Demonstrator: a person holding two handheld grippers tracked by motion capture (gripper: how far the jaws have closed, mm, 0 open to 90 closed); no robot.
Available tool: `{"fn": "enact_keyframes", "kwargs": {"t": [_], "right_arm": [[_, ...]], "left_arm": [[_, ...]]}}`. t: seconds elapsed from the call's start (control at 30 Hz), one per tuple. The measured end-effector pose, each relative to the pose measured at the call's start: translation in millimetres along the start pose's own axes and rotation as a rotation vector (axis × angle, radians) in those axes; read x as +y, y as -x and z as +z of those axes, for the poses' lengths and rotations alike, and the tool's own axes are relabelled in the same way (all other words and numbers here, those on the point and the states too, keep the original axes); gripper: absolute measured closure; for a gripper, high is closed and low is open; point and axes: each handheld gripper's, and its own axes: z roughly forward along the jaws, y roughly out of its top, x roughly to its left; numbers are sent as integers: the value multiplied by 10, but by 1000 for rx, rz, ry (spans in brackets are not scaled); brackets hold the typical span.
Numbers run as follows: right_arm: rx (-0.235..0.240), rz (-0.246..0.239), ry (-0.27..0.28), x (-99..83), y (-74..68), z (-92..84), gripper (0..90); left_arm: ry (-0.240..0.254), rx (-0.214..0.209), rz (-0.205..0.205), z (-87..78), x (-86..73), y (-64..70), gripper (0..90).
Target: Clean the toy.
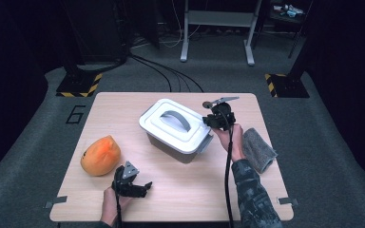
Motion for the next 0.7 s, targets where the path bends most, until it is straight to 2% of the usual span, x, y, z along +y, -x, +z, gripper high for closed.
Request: {"fn": "enact_keyframes", "kwargs": {"t": [0.1,0.33,0.53,0.63,0.67,0.7], "right_arm": [[8,19,4,-29,-27,-19,702],[26,29,10,-79,-108,-48,701],[50,20,15,-105,-208,-48,700],[55,22,17,-115,-280,-48,701],[51,2,24,-114,-283,-43,700],[53,8,17,-113,-303,-45,699]], "left_arm": [[0,0,0,0,0,1,110],[0,0,0,0,0,1,110],[-3,1,9,-3,0,-2,110],[11,9,0,4,-5,9,110],[2,1,2,-3,-5,8,110],[2,1,1,-3,-6,8,110]]}}
